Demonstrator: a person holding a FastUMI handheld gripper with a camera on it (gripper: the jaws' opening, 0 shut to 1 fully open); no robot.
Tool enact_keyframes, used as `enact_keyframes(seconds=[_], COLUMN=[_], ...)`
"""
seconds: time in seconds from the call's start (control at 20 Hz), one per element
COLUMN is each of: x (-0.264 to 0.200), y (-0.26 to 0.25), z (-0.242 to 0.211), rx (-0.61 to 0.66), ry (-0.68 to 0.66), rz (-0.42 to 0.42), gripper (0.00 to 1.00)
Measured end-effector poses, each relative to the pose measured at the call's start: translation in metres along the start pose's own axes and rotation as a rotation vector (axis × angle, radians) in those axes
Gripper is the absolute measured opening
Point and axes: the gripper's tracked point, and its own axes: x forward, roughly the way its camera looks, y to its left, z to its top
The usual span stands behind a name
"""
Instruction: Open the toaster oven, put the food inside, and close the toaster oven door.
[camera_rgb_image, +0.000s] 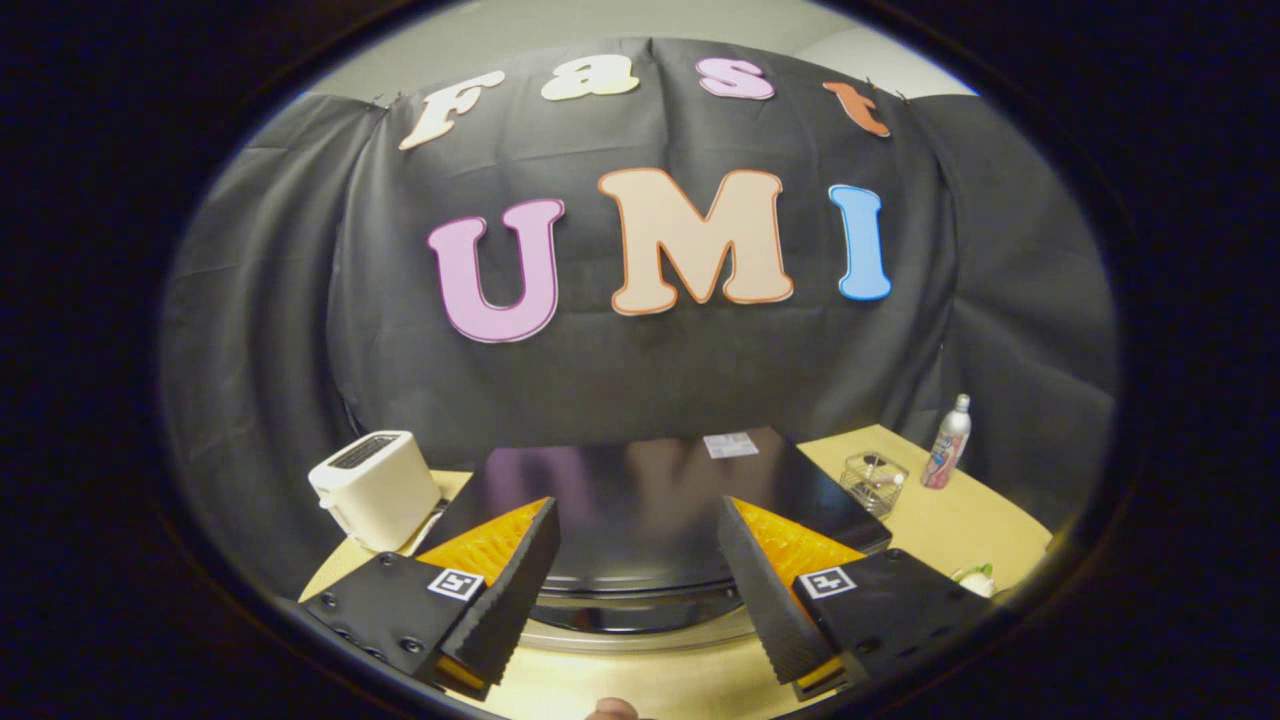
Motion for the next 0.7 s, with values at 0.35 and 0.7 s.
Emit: enact_keyframes(seconds=[0.35, 0.7], x=[0.001, -0.023], y=[0.004, 0.000], z=[-0.035, -0.044], rx=[-0.044, -0.012], ry=[0.056, -0.024], rz=[-0.013, -0.004], gripper=[0.96, 0.97])
